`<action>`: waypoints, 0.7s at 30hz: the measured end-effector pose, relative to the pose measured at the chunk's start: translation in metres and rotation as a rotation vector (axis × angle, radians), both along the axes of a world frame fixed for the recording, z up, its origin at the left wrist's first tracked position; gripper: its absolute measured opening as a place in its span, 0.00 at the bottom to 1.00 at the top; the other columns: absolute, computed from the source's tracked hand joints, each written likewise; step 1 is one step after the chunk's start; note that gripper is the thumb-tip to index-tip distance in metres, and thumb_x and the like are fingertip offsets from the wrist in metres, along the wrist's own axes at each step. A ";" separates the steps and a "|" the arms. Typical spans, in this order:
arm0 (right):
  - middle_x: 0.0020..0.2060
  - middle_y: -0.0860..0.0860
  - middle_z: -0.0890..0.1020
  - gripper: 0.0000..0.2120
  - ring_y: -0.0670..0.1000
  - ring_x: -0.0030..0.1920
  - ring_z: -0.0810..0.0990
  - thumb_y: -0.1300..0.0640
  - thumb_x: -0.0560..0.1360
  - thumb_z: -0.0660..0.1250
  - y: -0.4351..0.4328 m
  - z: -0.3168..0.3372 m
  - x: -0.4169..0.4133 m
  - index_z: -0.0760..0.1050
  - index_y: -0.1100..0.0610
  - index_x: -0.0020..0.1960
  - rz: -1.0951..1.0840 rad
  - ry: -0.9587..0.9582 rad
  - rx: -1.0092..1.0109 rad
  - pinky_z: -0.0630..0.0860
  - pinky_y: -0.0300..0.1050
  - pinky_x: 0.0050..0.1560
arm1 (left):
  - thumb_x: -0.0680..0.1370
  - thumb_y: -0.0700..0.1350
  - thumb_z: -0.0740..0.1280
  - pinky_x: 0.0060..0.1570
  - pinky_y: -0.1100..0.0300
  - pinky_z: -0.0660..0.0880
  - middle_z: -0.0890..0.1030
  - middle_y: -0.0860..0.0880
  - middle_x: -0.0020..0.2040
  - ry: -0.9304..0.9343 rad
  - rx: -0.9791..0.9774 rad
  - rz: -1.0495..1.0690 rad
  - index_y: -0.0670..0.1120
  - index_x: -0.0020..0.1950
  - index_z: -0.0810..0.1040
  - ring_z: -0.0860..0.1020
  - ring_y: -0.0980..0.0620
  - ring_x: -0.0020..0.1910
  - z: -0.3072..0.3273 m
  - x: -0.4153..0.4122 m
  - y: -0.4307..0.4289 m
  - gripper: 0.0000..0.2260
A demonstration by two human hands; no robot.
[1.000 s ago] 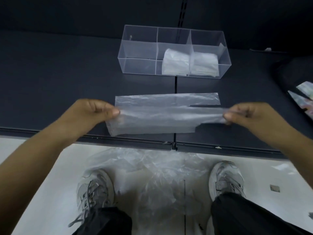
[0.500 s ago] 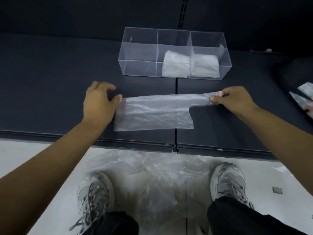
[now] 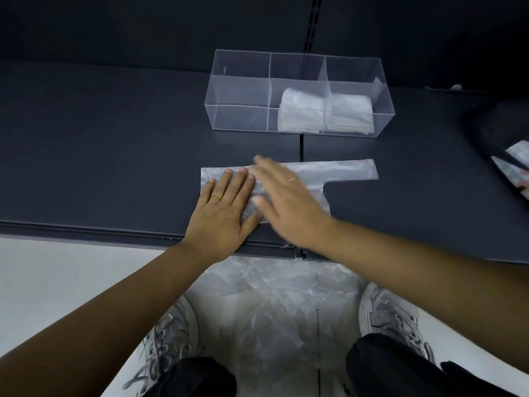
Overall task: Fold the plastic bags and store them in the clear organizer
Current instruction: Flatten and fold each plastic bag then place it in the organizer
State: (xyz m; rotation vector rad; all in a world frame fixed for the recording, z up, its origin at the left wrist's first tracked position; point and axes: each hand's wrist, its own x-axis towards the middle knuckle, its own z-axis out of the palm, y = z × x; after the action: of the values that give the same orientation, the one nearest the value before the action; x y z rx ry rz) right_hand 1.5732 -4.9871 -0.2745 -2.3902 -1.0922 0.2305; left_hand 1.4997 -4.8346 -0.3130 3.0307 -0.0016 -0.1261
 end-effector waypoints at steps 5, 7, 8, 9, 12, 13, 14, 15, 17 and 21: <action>0.78 0.49 0.44 0.30 0.48 0.77 0.40 0.42 0.82 0.44 -0.019 -0.038 0.017 0.43 0.54 0.78 -0.097 -0.125 -0.348 0.35 0.48 0.75 | 0.76 0.66 0.39 0.76 0.48 0.43 0.50 0.47 0.79 -0.003 -0.009 0.000 0.47 0.78 0.50 0.46 0.46 0.78 0.003 -0.002 0.002 0.35; 0.78 0.49 0.43 0.32 0.48 0.77 0.39 0.39 0.80 0.41 -0.047 -0.043 0.033 0.41 0.53 0.78 -0.155 -0.151 -0.388 0.36 0.48 0.75 | 0.75 0.68 0.39 0.76 0.47 0.44 0.51 0.46 0.79 0.002 0.014 0.006 0.46 0.79 0.51 0.47 0.44 0.78 0.005 -0.003 0.005 0.38; 0.78 0.49 0.44 0.33 0.48 0.77 0.40 0.38 0.79 0.39 -0.062 -0.044 0.040 0.42 0.53 0.78 -0.185 -0.158 -0.403 0.36 0.48 0.75 | 0.75 0.69 0.39 0.76 0.47 0.45 0.51 0.44 0.79 0.004 0.022 0.018 0.46 0.79 0.51 0.48 0.44 0.78 0.005 -0.004 0.008 0.39; 0.78 0.49 0.44 0.33 0.48 0.77 0.41 0.38 0.78 0.39 -0.076 -0.044 0.047 0.42 0.53 0.78 -0.219 -0.165 -0.419 0.37 0.48 0.74 | 0.74 0.70 0.39 0.76 0.48 0.45 0.51 0.43 0.79 0.006 0.030 0.035 0.45 0.79 0.51 0.48 0.43 0.78 0.006 -0.005 0.011 0.41; 0.78 0.50 0.47 0.34 0.49 0.78 0.44 0.38 0.78 0.41 -0.109 -0.042 0.064 0.44 0.55 0.79 -0.334 -0.164 -0.447 0.38 0.47 0.75 | 0.71 0.74 0.38 0.76 0.49 0.43 0.48 0.41 0.79 0.028 0.040 0.094 0.43 0.79 0.48 0.46 0.42 0.78 0.006 -0.011 0.020 0.46; 0.78 0.50 0.47 0.33 0.49 0.78 0.44 0.39 0.78 0.42 -0.116 -0.042 0.069 0.45 0.55 0.79 -0.366 -0.157 -0.454 0.39 0.48 0.75 | 0.69 0.75 0.38 0.75 0.49 0.42 0.47 0.40 0.79 0.037 0.039 0.115 0.42 0.78 0.47 0.46 0.42 0.78 0.007 -0.012 0.023 0.48; 0.78 0.51 0.47 0.33 0.49 0.78 0.44 0.40 0.79 0.43 -0.121 -0.041 0.072 0.44 0.55 0.79 -0.393 -0.147 -0.463 0.39 0.48 0.75 | 0.68 0.76 0.37 0.75 0.50 0.41 0.47 0.40 0.79 0.047 0.035 0.139 0.42 0.78 0.46 0.45 0.43 0.78 0.007 -0.013 0.025 0.50; 0.78 0.51 0.46 0.33 0.50 0.78 0.43 0.41 0.79 0.43 -0.124 -0.040 0.074 0.44 0.56 0.79 -0.418 -0.137 -0.470 0.39 0.49 0.76 | 0.66 0.77 0.37 0.75 0.50 0.41 0.46 0.40 0.79 0.057 0.028 0.162 0.41 0.78 0.46 0.45 0.43 0.78 0.008 -0.014 0.026 0.52; 0.78 0.53 0.47 0.32 0.52 0.78 0.44 0.42 0.80 0.47 -0.126 -0.034 0.073 0.46 0.57 0.78 -0.468 -0.147 -0.451 0.39 0.52 0.76 | 0.64 0.79 0.37 0.75 0.49 0.40 0.45 0.41 0.79 0.062 0.011 0.192 0.41 0.78 0.44 0.43 0.43 0.78 0.011 -0.014 0.027 0.55; 0.66 0.55 0.70 0.23 0.58 0.66 0.67 0.47 0.74 0.69 -0.121 -0.013 0.044 0.72 0.56 0.64 -0.280 -0.227 -0.076 0.59 0.52 0.66 | 0.70 0.76 0.42 0.75 0.52 0.37 0.45 0.45 0.79 -0.041 -0.072 0.012 0.43 0.78 0.46 0.40 0.49 0.77 0.017 -0.015 0.015 0.48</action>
State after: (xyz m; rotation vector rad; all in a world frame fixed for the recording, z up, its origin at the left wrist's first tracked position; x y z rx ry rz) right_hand 1.6168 -5.1079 -0.2874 -2.6519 -0.8395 -0.0998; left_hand 1.4846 -4.8198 -0.2964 2.9604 0.0086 -0.0608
